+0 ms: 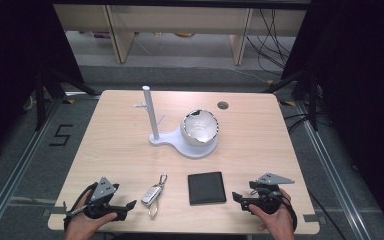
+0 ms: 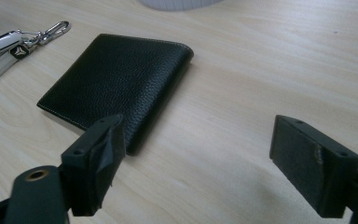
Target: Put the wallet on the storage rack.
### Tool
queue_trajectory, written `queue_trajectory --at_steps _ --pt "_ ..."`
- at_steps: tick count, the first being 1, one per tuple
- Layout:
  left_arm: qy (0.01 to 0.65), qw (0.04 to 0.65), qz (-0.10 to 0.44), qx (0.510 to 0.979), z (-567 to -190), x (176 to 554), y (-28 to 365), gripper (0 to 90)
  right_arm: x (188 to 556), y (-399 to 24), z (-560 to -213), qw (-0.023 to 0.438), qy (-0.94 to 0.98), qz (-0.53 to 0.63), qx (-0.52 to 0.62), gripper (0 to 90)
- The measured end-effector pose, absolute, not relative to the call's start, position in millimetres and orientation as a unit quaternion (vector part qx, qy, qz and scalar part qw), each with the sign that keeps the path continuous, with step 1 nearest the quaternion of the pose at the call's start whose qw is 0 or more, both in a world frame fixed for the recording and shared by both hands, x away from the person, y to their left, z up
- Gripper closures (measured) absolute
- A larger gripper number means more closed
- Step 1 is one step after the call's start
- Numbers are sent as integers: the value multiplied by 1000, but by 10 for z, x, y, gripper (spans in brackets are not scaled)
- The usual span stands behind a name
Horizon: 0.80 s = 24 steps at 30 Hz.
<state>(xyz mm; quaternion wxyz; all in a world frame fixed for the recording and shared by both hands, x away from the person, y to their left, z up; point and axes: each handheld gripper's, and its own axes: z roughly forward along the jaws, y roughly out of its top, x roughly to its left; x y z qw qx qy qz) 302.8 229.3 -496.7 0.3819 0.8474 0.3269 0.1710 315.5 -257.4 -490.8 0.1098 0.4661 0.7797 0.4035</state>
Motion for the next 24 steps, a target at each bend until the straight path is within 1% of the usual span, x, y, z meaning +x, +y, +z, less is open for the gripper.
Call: queue_trajectory --at_steps 3,4,5,6,8,9,10,11,12,13,14,15,16,17,18,19,21,23,24 --pt "329 383 182 844 -4956 3021 2294 165 3156 -2575 -4911 101 780 404 467 173" --pt "325 381 182 846 -4939 3023 2303 185 3160 -2581 -4905 95 782 398 471 182" --pt "325 381 182 846 -4939 3023 2303 190 3160 -2581 -4905 95 782 398 471 182" --pt "324 387 195 841 -4926 3024 2304 200 3158 -2581 -4913 94 780 396 475 170" --pt "326 391 192 839 -4918 3020 2296 209 3161 -2597 -4910 102 783 391 473 170" --pt "324 390 197 839 -4901 3011 2287 219 3173 -2602 -4923 87 780 400 474 170" --pt "300 389 203 847 -4888 3036 2292 282 3163 -2589 -4916 77 773 399 487 171" --pt "306 394 198 844 -4885 3019 2268 282 3163 -2589 -4916 77 773 399 487 171" --pt "368 413 172 815 -4906 2930 2183 305 3183 -2613 -4919 85 779 398 476 171" --pt "365 420 167 814 -4902 2926 2159 350 3186 -2613 -4918 86 779 400 475 171" --pt "354 425 170 816 -4873 2933 2117 464 3183 -2608 -4895 85 776 398 481 193" --pt "354 425 170 816 -4873 2933 2117 487 3183 -2608 -4895 85 776 398 481 193" --pt "341 429 171 819 -4828 2948 2070 544 3219 -2631 -4889 91 778 402 473 192" --pt "341 429 171 819 -4828 2948 2070 566 3219 -2631 -4889 91 778 402 473 192" --pt "328 442 170 818 -4792 2974 2001 605 3224 -2637 -4867 90 777 403 476 195" --pt "328 442 170 818 -4792 2974 2001 647 3224 -2637 -4867 90 777 403 476 195" --pt "317 458 158 816 -4744 3014 1868 709 3251 -2640 -4865 86 776 408 472 204" --pt "312 456 154 819 -4726 3029 1818 755 3257 -2638 -4867 80 776 411 471 214" --pt "305 454 152 823 -4712 3051 1747 755 3239 -2614 -4857 68 768 411 485 223"
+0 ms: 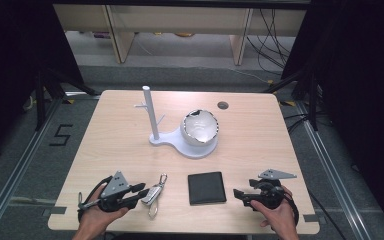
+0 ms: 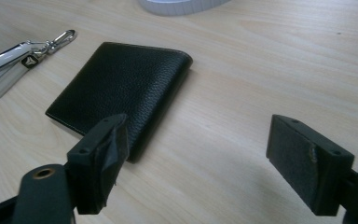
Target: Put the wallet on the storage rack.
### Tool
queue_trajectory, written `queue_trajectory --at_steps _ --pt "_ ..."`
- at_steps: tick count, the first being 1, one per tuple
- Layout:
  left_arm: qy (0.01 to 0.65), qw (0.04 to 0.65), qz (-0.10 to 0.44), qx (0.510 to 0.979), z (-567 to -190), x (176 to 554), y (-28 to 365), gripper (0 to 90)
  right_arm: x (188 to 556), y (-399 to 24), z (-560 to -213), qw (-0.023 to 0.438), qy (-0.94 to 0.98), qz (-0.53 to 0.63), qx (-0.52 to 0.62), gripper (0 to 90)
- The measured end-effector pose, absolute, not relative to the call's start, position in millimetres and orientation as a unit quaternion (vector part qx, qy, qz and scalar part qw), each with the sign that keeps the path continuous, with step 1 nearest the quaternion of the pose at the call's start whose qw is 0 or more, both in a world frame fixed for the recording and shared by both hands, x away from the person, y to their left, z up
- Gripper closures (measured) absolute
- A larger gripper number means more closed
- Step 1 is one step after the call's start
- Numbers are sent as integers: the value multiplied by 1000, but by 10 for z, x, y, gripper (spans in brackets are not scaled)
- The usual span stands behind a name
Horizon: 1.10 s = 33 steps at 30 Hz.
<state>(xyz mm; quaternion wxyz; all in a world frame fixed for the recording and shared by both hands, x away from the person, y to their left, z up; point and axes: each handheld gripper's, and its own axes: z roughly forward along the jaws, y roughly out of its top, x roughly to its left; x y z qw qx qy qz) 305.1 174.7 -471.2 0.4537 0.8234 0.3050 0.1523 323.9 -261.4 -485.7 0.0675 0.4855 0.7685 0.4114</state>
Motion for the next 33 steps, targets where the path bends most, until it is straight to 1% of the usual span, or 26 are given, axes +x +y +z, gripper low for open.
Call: queue_trajectory --at_steps 1,2,3,4,5,7,8,9,11,12,15,16,17,20,21,23,26,31,32,33 --pt "298 458 151 824 -4712 3072 1702 783 3270 -2630 -4867 74 775 416 470 225" --pt "290 461 138 827 -4696 3113 1577 820 3263 -2608 -4858 59 769 417 482 226" --pt "290 461 138 827 -4696 3113 1577 837 3263 -2608 -4858 59 769 417 482 226" --pt "270 449 135 841 -4675 3164 1450 852 3268 -2600 -4849 43 765 417 488 231" --pt "270 449 135 841 -4675 3164 1450 866 3268 -2600 -4849 43 765 417 488 231" --pt "264 447 122 846 -4684 3213 1305 872 3319 -2600 -4875 47 769 422 477 236" --pt "253 435 117 856 -4702 3273 1178 884 3330 -2586 -4874 37 770 423 477 242" --pt "253 435 117 856 -4702 3273 1178 887 3330 -2586 -4874 37 770 423 477 242" --pt "249 425 99 864 -4760 3354 1010 890 3329 -2538 -4850 19 763 417 493 251" --pt "249 422 93 867 -4777 3377 962 890 3339 -2529 -4847 17 766 416 490 253" --pt "243 408 93 875 -4804 3417 887 891 3366 -2510 -4852 22 771 416 482 256" --pt "239 402 86 880 -4836 3447 826 891 3368 -2468 -4856 10 771 416 483 256" --pt "239 402 86 880 -4836 3447 826 891 3388 -2468 -4872 17 776 413 476 256" --pt "240 387 83 886 -4878 3487 734 891 3405 -2424 -4895 4 777 416 473 267" --pt "229 379 84 893 -4879 3504 723 891 3405 -2412 -4888 5 778 413 473 268" --pt "227 381 84 892 -4891 3512 704 890 3406 -2392 -4885 3 776 410 479 269" --pt "219 368 85 900 -4924 3513 644 890 3448 -2342 -4888 2 781 414 468 273" --pt "219 359 83 903 -4956 3534 614 889 3492 -2279 -4905 -2 786 403 470 276" --pt "209 344 83 912 -4965 3560 621 889 3526 -2245 -4922 0 786 399 471 277" --pt "209 344 83 912 -4965 3560 621 889 3526 -2245 -4922 0 786 399 471 277"
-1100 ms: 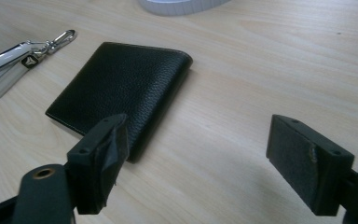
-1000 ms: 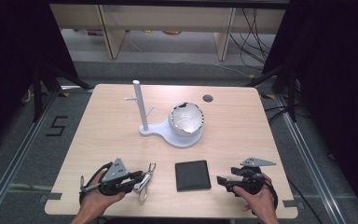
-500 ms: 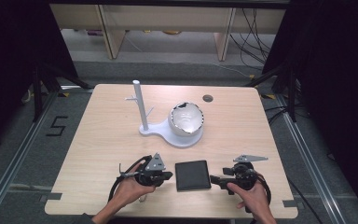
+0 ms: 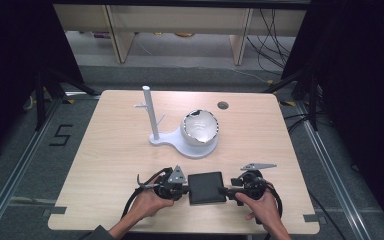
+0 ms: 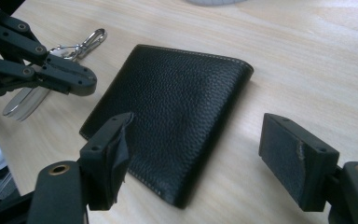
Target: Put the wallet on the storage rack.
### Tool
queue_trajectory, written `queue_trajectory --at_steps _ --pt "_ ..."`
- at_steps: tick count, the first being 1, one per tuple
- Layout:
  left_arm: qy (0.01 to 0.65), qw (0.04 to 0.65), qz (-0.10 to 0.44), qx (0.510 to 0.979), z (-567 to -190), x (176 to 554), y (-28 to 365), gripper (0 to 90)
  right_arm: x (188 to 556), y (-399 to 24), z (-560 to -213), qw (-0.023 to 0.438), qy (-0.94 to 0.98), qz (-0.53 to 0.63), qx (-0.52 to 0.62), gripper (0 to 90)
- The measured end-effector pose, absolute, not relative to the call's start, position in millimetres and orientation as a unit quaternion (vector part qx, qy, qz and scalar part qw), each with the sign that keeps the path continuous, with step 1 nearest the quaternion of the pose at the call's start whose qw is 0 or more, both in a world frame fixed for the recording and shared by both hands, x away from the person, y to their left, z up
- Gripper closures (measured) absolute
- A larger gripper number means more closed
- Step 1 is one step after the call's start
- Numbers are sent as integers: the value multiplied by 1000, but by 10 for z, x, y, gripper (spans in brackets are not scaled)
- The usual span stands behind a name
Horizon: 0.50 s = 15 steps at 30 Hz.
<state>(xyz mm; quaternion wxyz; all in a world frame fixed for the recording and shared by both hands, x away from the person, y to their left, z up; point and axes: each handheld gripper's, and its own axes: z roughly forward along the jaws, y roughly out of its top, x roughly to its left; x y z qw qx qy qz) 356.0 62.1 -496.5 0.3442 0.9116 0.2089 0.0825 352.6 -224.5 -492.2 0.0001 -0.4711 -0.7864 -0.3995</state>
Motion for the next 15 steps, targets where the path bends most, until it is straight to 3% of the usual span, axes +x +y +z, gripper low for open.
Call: queue_trajectory --at_steps 15 --pt "196 327 79 921 -5012 3550 566 889 3660 -2053 -5003 24 -789 -385 -477 313"
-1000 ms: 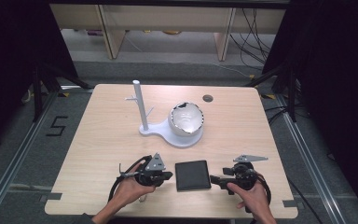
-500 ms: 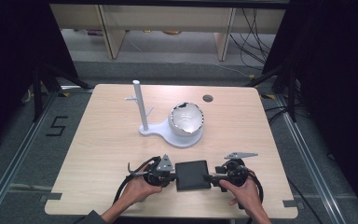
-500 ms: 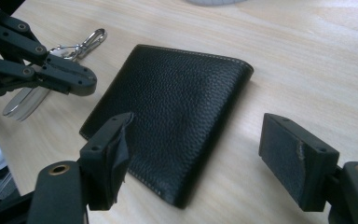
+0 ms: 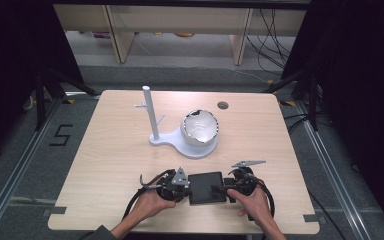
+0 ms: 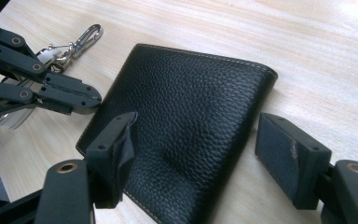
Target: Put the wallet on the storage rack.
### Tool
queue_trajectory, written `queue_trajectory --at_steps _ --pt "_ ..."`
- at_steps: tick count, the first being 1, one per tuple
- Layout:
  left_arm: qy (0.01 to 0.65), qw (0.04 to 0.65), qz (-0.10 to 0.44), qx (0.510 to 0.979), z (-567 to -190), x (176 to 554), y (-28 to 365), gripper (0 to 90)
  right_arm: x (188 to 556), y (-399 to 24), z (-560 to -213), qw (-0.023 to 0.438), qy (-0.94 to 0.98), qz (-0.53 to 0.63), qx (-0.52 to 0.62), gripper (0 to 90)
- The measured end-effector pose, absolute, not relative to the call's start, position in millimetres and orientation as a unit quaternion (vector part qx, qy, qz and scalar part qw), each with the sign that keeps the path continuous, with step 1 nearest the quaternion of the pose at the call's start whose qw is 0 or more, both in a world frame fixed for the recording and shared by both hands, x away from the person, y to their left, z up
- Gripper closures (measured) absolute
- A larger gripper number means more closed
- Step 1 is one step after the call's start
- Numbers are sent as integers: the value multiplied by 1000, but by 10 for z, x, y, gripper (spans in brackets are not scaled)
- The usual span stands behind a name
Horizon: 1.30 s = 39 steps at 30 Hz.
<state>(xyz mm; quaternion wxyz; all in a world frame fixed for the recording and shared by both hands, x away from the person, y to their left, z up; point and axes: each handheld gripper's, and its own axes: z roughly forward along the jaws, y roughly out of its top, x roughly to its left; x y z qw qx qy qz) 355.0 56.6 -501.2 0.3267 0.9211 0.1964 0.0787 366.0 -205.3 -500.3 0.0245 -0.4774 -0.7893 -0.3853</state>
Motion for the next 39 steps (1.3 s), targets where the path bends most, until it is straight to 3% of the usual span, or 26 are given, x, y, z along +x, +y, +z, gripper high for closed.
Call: queue_trajectory --at_steps 7,9,12,21,33,39 --pt "195 325 79 922 -5019 3540 557 891 3693 -2054 -5034 37 -777 -388 -494 327" --pt "193 321 78 924 -5015 3527 549 892 3684 -2045 -5039 47 -769 -395 -501 295" --pt "193 321 74 924 -5016 3523 547 892 3703 -2079 -5070 63 -738 -417 -527 357" --pt "192 322 72 924 -5022 3515 547 892 3669 -2109 -5105 91 -711 -430 -548 379" --pt "191 323 75 924 -5024 3505 540 891 3645 -2171 -5084 95 -701 -442 -552 508" --pt "190 319 79 925 -5017 3500 546 890 3554 -2136 -4883 86 -714 -454 -527 595"
